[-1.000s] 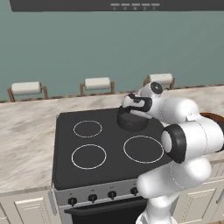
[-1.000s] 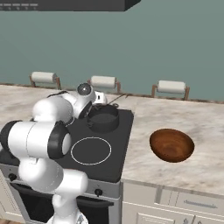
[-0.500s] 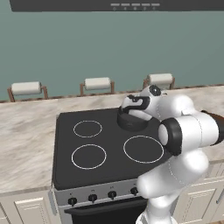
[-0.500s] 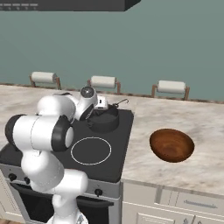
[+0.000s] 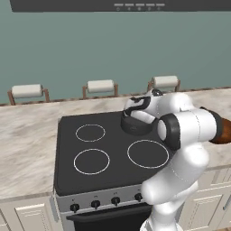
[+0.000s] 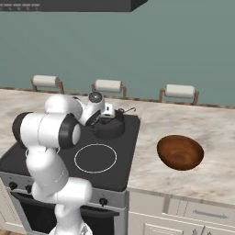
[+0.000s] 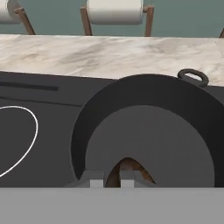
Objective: Open the cabinet and move the ladle to the pot. Then close the cabinet.
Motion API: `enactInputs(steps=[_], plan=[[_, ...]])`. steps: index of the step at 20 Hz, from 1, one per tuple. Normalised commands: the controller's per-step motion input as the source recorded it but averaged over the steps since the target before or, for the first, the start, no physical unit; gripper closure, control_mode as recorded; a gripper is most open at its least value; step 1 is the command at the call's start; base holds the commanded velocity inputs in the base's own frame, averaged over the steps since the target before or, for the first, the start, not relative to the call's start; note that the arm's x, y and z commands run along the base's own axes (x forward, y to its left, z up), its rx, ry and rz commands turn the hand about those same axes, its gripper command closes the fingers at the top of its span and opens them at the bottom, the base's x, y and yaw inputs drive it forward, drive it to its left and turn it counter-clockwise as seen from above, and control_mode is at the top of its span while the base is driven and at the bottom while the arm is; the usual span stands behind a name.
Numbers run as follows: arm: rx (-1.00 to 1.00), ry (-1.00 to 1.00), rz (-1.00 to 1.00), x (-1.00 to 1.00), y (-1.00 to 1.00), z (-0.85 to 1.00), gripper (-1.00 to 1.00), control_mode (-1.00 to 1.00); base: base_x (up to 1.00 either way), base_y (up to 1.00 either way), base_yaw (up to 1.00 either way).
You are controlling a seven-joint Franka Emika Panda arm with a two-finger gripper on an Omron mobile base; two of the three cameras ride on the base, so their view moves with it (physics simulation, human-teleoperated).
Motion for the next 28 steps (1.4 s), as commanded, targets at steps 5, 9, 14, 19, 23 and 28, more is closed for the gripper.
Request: enactInputs(steps=[5,9,14,19,23,28], plan=[[0.02,0.04,0.0,0.18,-0.05,-0.27,1.0,-1.0,0.0,0.0,0.0],[0.01,0.04,0.0,0.11,-0.02,-0.28,1.0,-1.0,0.0,0.0,0.0],[0.0,0.02,0.0,0.18,-0.01,-0.23,1.0,-1.0,0.0,0.0,0.0],[0.0,0.01,0.0,0.23,-0.02,-0.18,1.0,-1.0,0.0,0.0,0.0],[0.01,0.0,0.0,0.2,-0.06,-0.14,1.0,-1.0,0.0,0.0,0.0],[0.0,0.0,0.0,0.19,-0.03,-0.16,1.0,-1.0,0.0,0.0,0.0]])
